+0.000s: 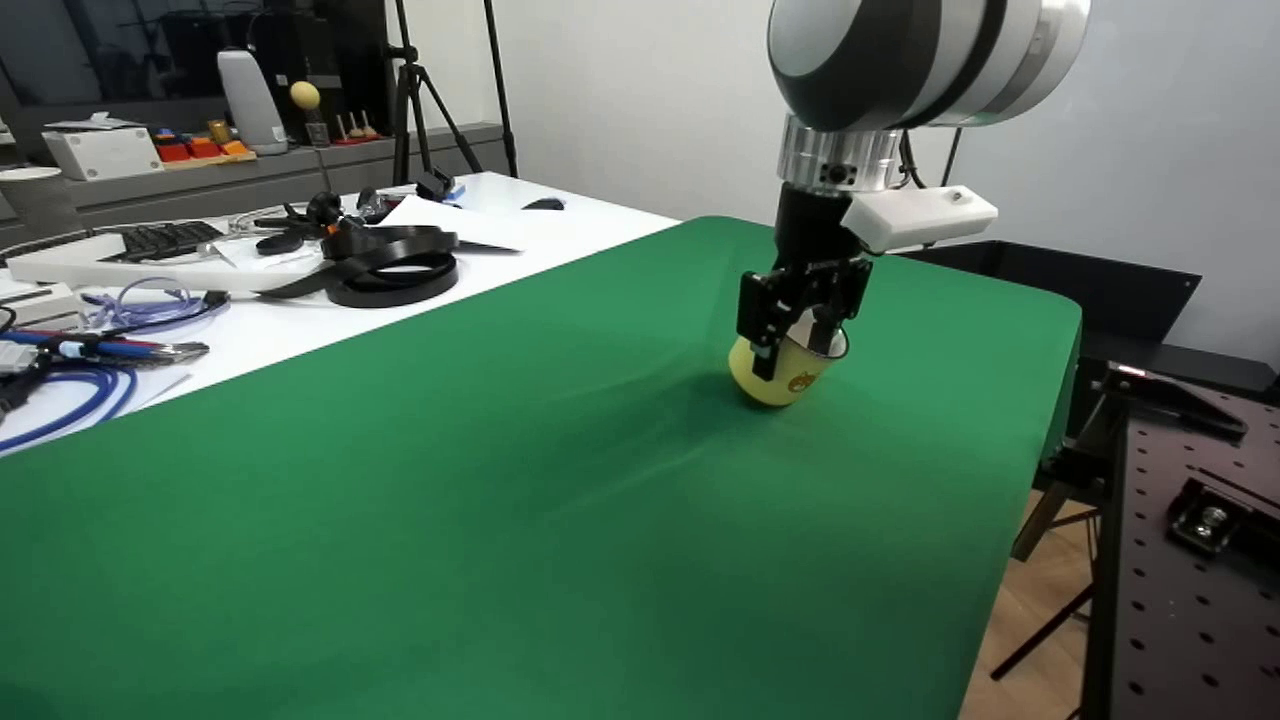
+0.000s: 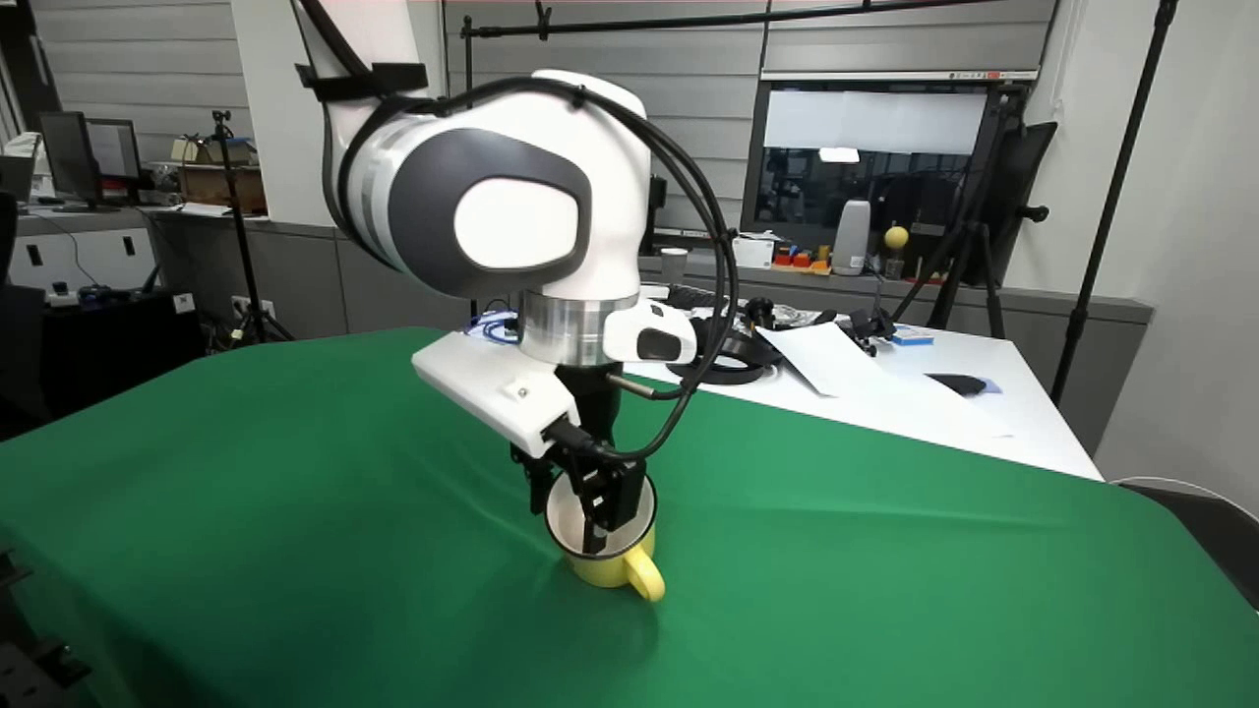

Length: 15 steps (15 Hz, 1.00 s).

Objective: Move the mug to the left.

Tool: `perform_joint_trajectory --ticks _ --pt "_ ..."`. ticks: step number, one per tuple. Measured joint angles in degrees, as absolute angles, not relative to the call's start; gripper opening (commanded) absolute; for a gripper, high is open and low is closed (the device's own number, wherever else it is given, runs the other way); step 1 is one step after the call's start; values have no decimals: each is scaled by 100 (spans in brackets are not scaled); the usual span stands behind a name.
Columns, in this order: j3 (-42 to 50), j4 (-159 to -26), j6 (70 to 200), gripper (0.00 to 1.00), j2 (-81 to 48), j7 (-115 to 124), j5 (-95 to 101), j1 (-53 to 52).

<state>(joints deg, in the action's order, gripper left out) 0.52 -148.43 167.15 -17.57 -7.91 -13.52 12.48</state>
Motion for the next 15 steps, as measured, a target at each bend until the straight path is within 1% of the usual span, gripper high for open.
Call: perform_joint_trajectory --ticks 6,9,10,15 --pt "-63 -15102 17036 3 -1728 -1058 -1356 1593" --pt "-93 -15079 17120 0 -1641 -1117 -1272 1625" --pt "-72 -14895 16943 3 -1603 -1041 -1192 1544" --pt "-109 -13879 15636 3 -1445 -1017 -1097 1132"
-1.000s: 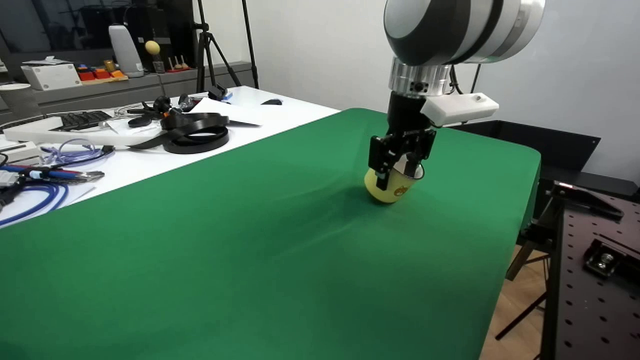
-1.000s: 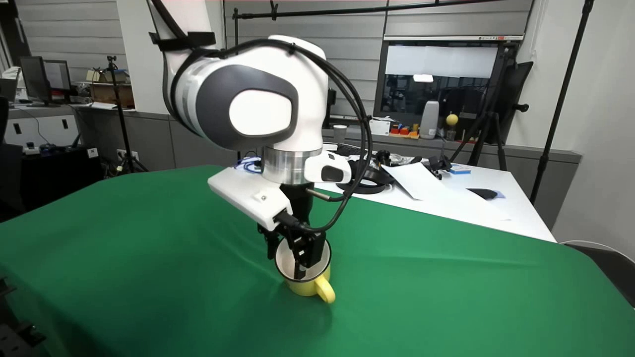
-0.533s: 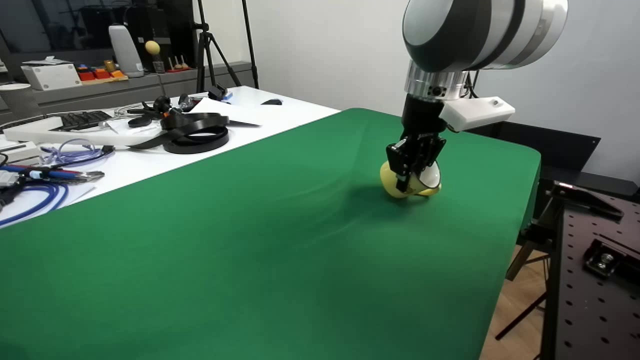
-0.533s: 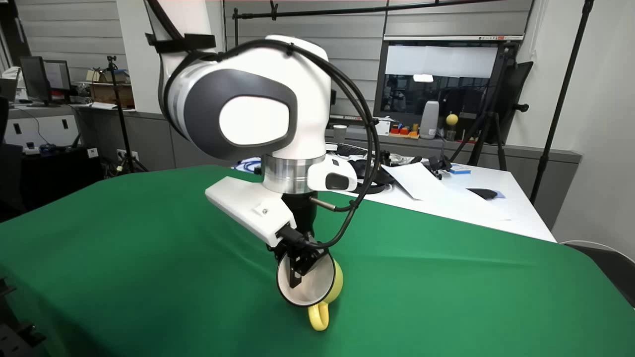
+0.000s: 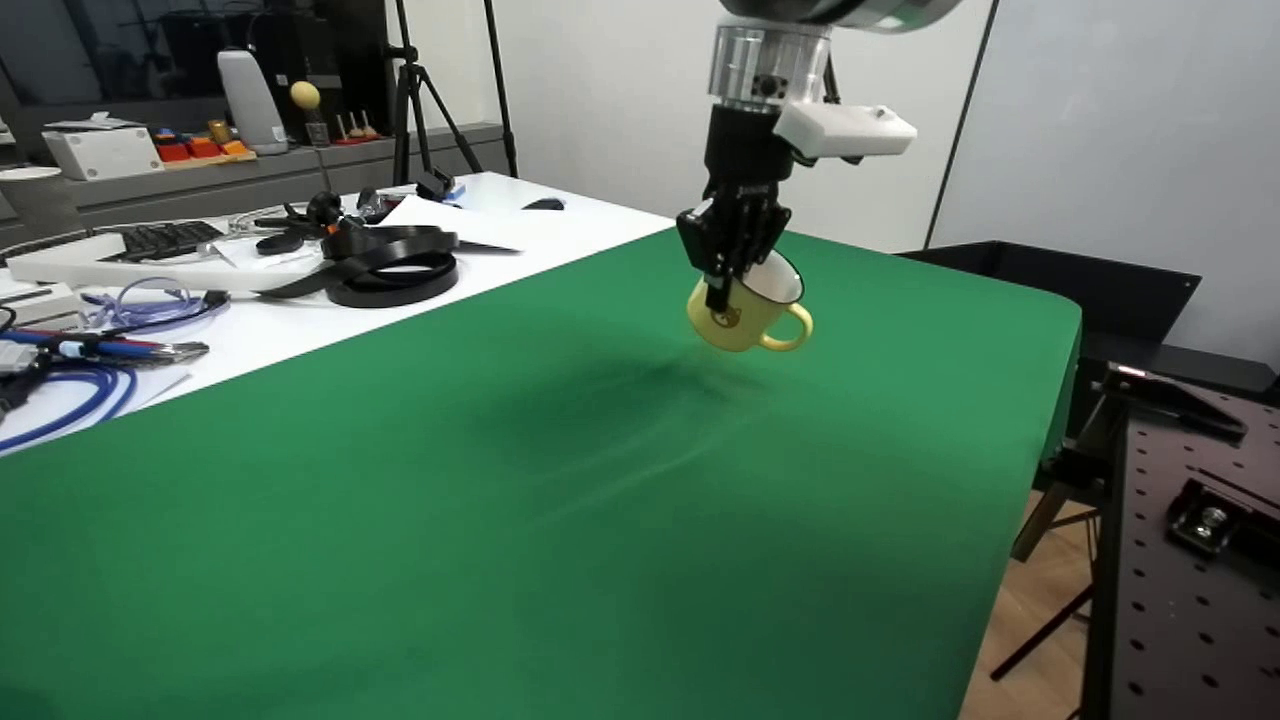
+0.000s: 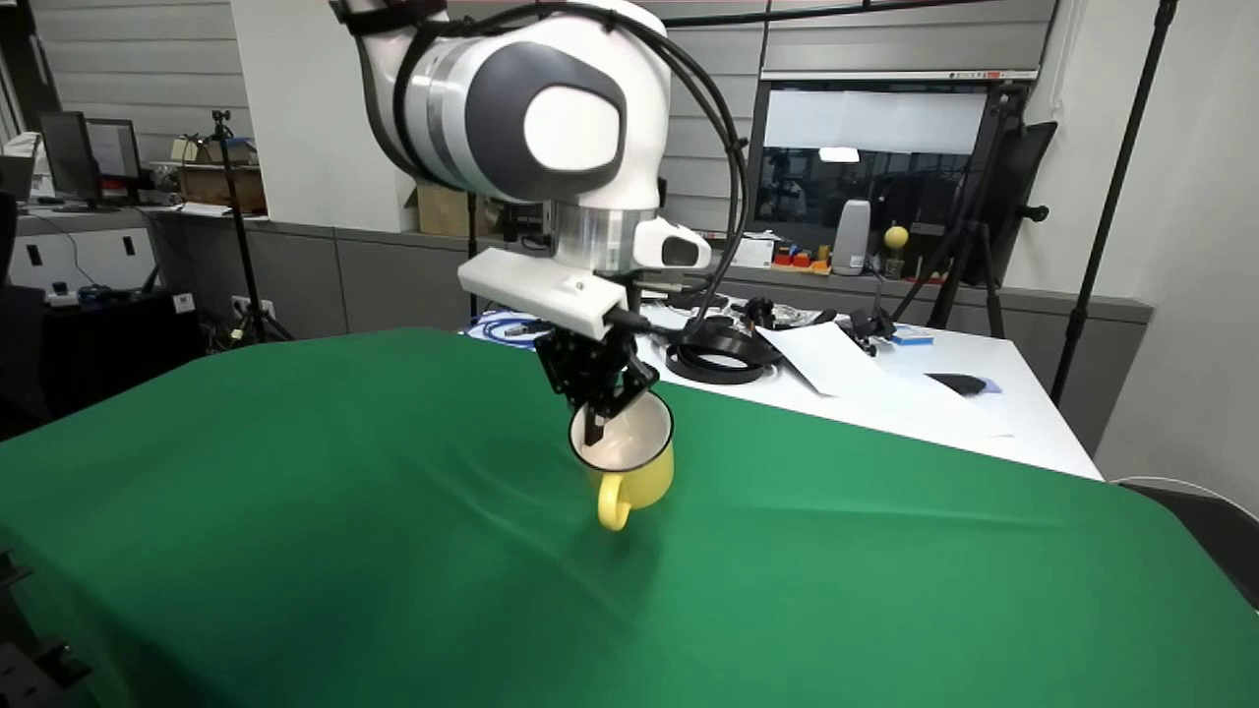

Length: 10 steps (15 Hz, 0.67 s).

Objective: Move the mug to the left.

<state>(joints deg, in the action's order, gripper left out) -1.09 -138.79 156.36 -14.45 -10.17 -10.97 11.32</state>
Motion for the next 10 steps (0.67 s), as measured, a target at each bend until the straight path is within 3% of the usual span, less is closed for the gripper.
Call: perform_joint_trajectory --ticks 6,10 --pt "-166 -13017 13669 3 -1336 -1216 -1130 861" --pt "-84 -12843 13624 3 -1535 -1225 -1001 790"
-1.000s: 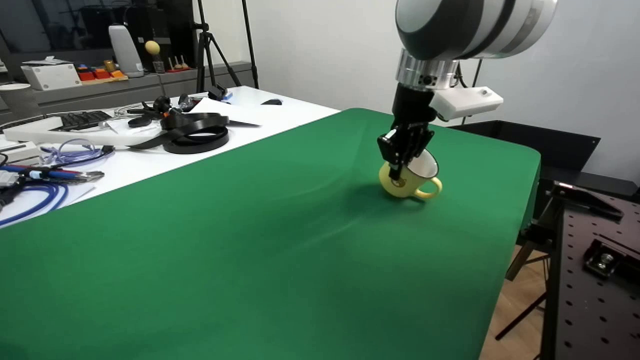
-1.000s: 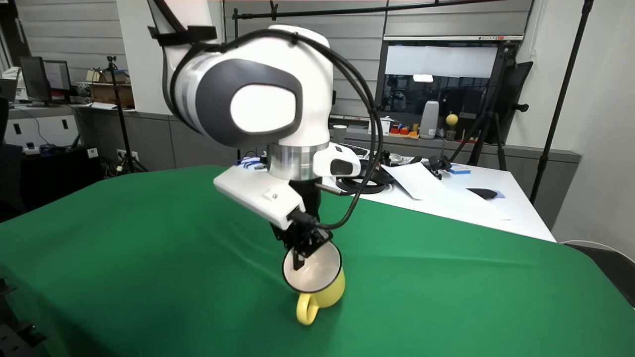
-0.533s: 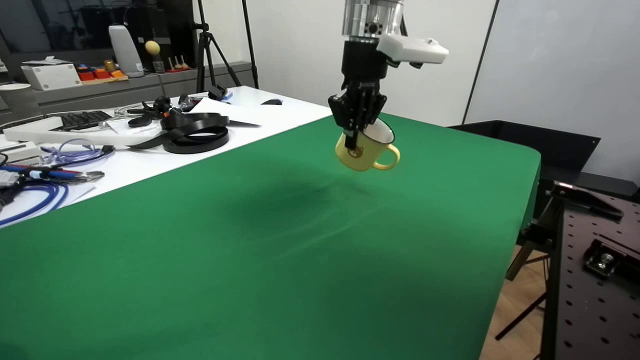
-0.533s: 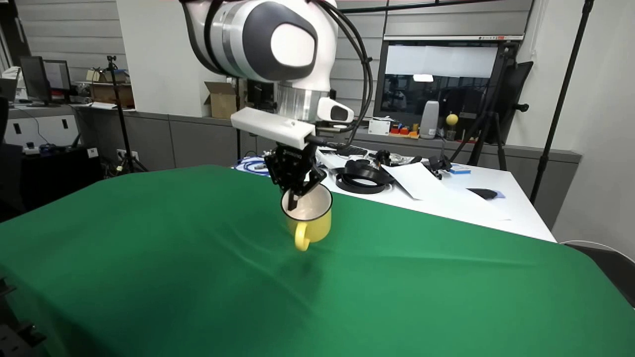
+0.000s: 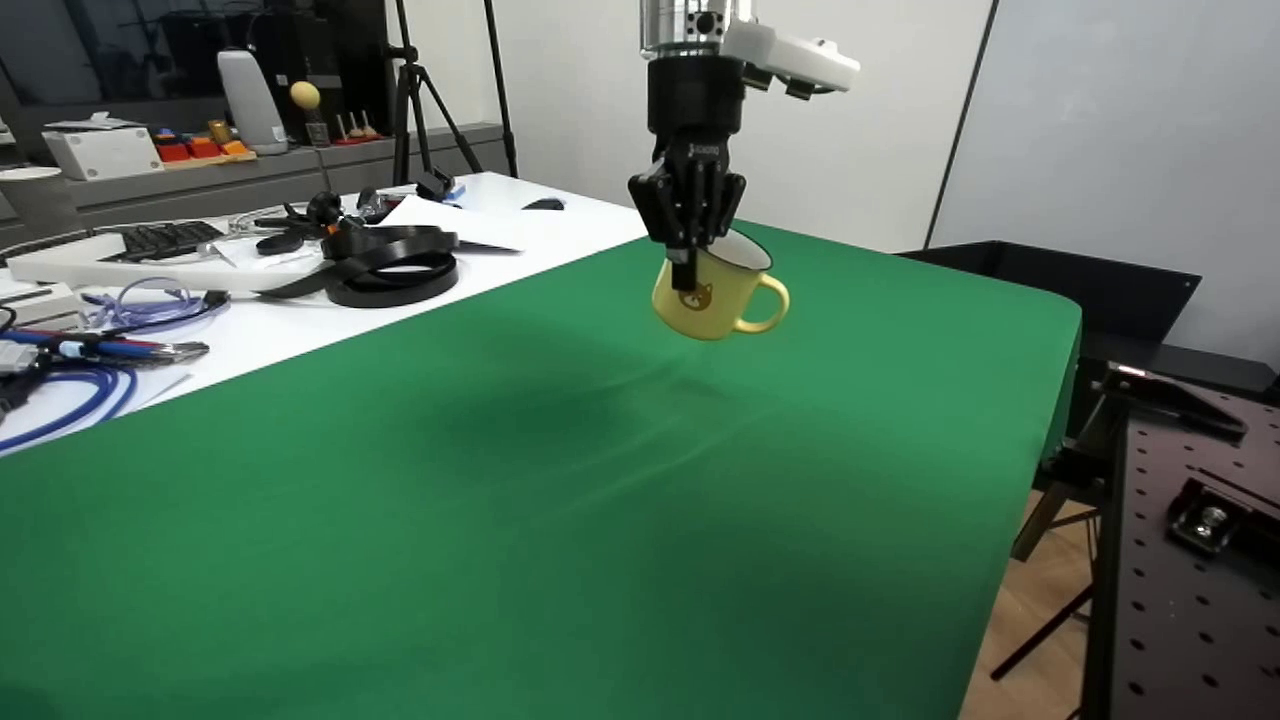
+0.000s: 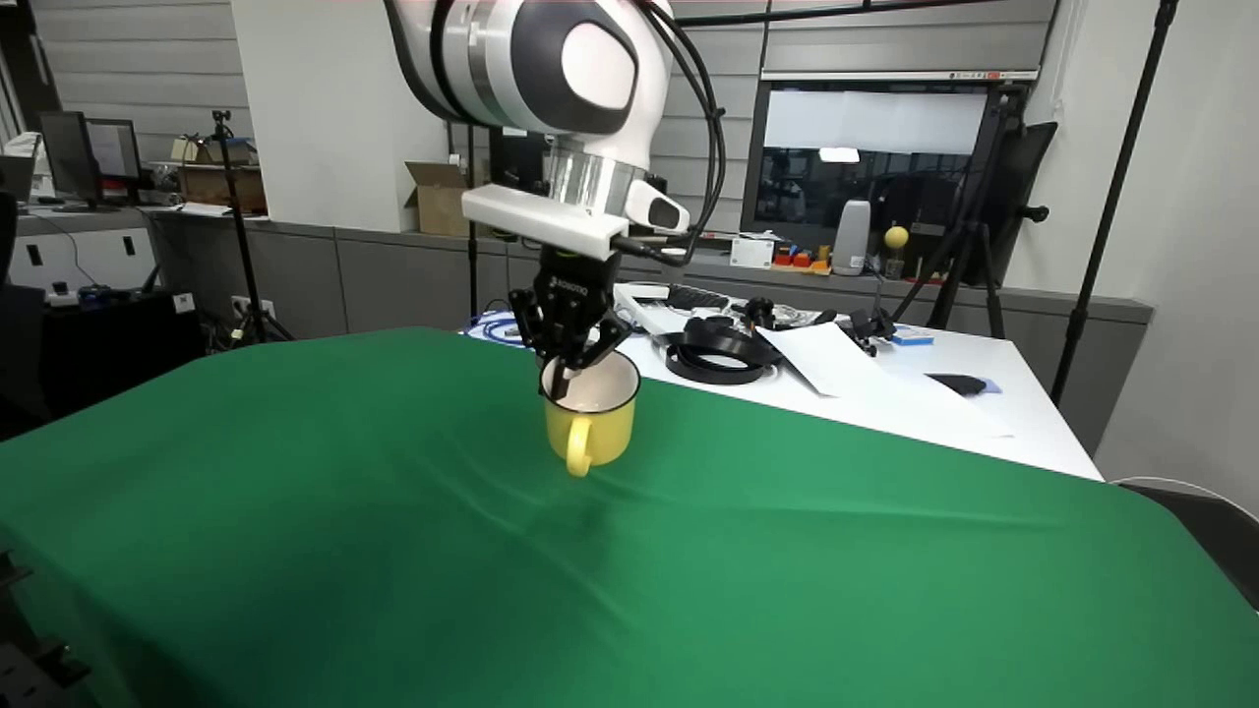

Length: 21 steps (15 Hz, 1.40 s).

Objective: Move the mug to the left.

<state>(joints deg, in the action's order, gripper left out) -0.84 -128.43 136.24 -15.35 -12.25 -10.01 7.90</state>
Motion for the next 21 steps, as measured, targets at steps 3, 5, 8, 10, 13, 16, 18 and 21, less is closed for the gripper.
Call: perform_joint_trajectory --ticks 3,5,8,10,13,16,18,21 --pt "17 -12792 13647 3 -1827 -1226 -1026 817" --pt "54 -12762 13617 3 -2037 -1236 -1082 871" --pt "77 -12687 13608 37 -2290 -1237 -1105 940" --pt "112 -12642 13700 50 -2382 -1233 -1105 947" --pt "125 -12573 13841 70 -2393 -1233 -1094 944" --pt "124 -12519 13856 90 -2261 -1232 -1075 925" --pt "124 -12540 13858 99 -2079 -1232 -984 887" --pt "122 -12653 13947 100 -1654 -1220 -712 736"
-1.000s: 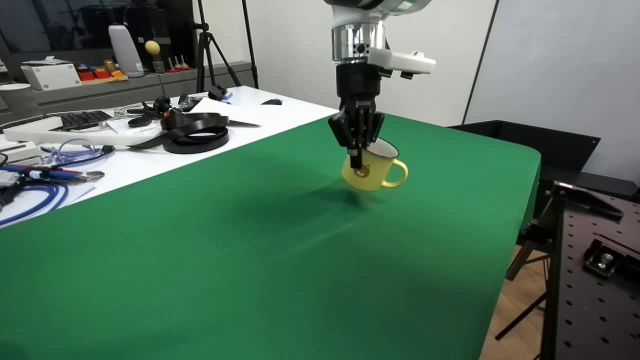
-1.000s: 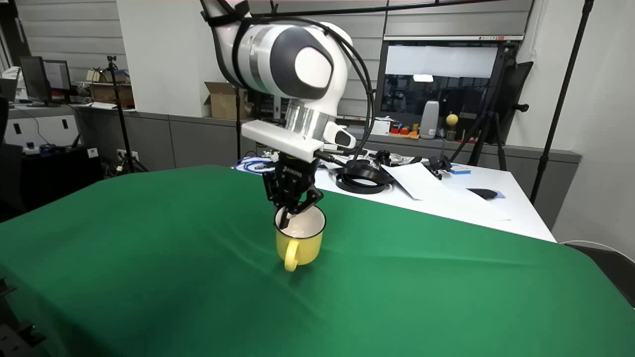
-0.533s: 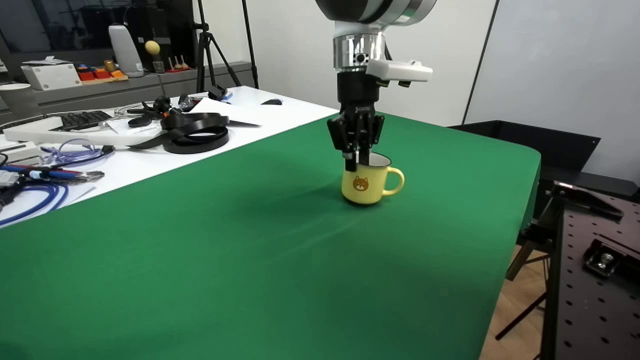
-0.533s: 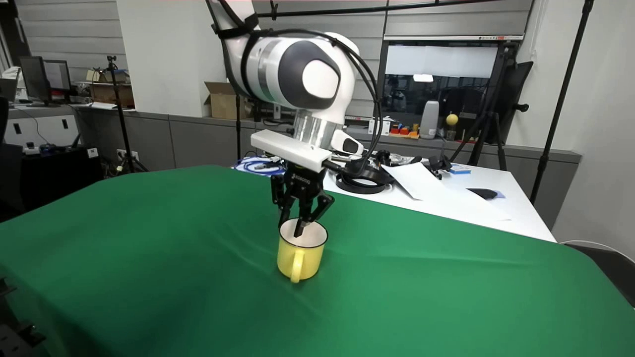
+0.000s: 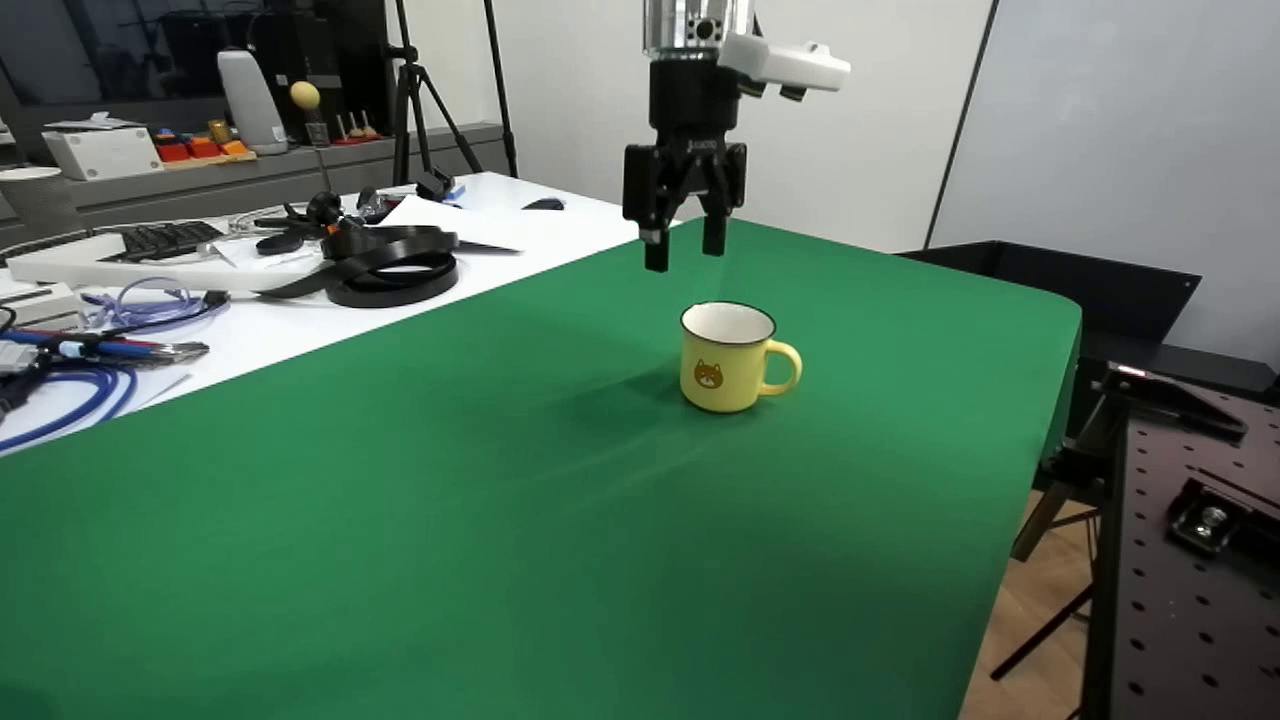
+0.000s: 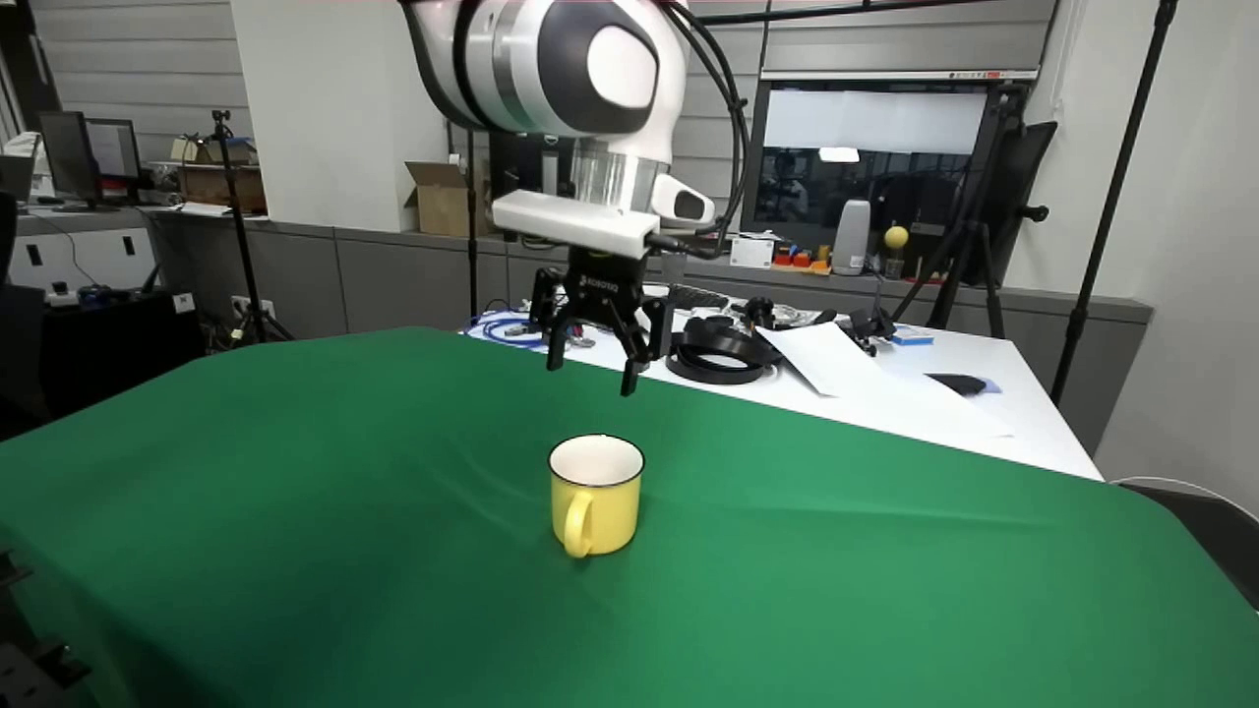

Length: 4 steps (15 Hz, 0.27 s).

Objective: Move the mug to the left.

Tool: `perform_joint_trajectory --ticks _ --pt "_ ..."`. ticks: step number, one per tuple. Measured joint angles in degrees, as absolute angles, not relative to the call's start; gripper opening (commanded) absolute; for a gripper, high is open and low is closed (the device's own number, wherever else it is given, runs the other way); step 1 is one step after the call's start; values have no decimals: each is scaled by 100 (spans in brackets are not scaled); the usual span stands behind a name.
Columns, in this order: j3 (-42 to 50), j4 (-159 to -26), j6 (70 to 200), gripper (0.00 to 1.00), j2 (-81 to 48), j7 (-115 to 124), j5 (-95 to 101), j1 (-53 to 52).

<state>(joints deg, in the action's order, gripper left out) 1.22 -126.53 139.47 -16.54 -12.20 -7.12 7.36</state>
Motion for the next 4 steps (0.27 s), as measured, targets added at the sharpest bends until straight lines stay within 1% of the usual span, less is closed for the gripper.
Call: perform_joint_trajectory --ticks 4 --pt "121 -12949 14118 100 -955 -975 -585 544"
